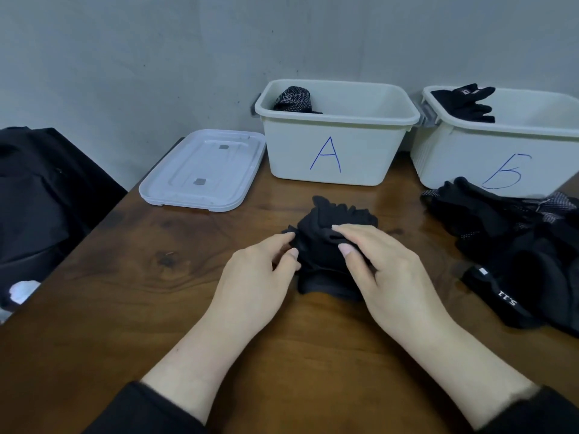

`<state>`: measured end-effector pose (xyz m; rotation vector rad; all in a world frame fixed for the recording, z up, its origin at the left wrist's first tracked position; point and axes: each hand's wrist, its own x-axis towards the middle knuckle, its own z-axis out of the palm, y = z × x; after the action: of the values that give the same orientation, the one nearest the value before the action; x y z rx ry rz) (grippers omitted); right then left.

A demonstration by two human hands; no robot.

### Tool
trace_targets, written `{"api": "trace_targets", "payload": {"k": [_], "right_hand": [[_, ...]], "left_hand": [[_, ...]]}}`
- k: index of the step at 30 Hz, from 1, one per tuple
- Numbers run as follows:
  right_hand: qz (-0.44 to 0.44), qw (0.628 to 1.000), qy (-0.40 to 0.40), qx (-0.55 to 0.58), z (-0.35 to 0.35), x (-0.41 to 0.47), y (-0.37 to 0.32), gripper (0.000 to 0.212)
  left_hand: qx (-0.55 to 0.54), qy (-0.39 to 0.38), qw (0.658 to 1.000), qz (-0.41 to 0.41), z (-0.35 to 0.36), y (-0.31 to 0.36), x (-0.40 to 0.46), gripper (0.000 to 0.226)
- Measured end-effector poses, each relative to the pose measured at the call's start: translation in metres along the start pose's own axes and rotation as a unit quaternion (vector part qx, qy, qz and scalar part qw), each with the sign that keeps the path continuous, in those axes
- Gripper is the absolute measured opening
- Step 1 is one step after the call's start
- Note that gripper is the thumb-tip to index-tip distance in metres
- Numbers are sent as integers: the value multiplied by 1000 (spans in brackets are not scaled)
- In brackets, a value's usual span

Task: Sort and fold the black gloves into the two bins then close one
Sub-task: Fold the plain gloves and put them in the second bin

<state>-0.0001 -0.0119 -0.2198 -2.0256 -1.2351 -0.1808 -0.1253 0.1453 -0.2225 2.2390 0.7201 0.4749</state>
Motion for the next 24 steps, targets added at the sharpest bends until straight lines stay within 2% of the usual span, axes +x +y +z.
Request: {"api": "trace_targets", "payload": {"k": [4,8,10,14,17,19,21,24], "right_hand": [[-4,1000,-11,0,-2,-2,1,40],[-7,1000,0,15,-2,-3,2,38],[-12,1000,15,13,-3,-2,3,37],[-39,997,61,-2,-6,4,7,32],[-95,991,75,-59,-8,2,8,32],[-119,988,43,-85,-8,-2,6,31],[-112,989,-38,-91,-5,-10,5,33],[-38,985,-160,-59,-8,-20,1,59]], "left_hand": [[10,1,1000,16,3,-3,3,45],[62,30,993,96,10,-3,10,58],[95,64,983,140,13,-4,21,53],[111,150,962,201,12,-4,46,28],[114,158,953,233,3,-6,50,29],[130,125,949,257,-4,-16,50,28],[168,74,944,273,-9,-29,48,25],[174,-11,956,237,-12,-39,44,25]]}}
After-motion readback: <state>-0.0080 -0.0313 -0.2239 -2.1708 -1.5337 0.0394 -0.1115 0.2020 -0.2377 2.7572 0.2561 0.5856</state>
